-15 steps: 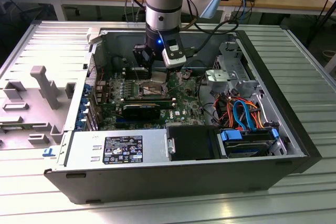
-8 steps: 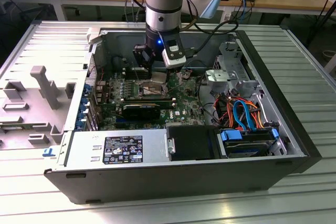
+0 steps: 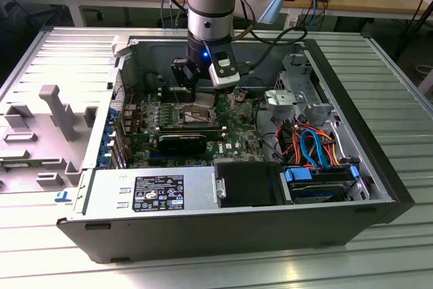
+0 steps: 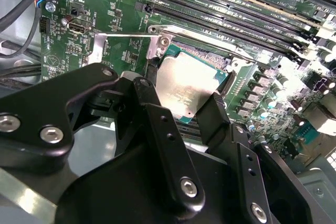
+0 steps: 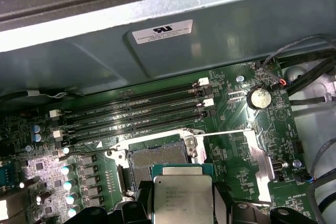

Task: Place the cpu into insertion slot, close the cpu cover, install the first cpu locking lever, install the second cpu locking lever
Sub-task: 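Place the cpu into insertion slot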

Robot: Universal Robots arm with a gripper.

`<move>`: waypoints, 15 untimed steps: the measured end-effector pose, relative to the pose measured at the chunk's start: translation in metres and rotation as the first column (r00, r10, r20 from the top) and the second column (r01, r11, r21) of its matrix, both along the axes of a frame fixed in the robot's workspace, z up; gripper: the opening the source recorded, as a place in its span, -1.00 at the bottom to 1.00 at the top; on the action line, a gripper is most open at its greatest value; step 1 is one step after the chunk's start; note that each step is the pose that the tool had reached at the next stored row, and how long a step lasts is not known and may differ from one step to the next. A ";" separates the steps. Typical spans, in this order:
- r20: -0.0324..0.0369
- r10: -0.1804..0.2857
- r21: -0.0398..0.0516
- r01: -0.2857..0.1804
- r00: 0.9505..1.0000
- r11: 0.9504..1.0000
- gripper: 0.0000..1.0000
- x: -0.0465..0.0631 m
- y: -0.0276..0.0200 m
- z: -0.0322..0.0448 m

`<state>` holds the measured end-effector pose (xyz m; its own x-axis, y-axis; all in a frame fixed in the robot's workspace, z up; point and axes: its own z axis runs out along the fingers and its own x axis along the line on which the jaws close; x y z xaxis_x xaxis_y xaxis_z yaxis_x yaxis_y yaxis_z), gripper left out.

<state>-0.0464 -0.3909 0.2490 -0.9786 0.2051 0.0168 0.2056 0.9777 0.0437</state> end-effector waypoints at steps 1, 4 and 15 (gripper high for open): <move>0.000 0.000 0.000 0.000 1.000 1.000 0.09 0.000 0.0000 0.0000; 0.000 -0.003 0.000 0.003 1.000 1.000 0.09 0.000 0.0000 -0.0002; 0.000 -0.030 0.000 0.030 1.000 1.000 0.09 0.000 0.0000 -0.0009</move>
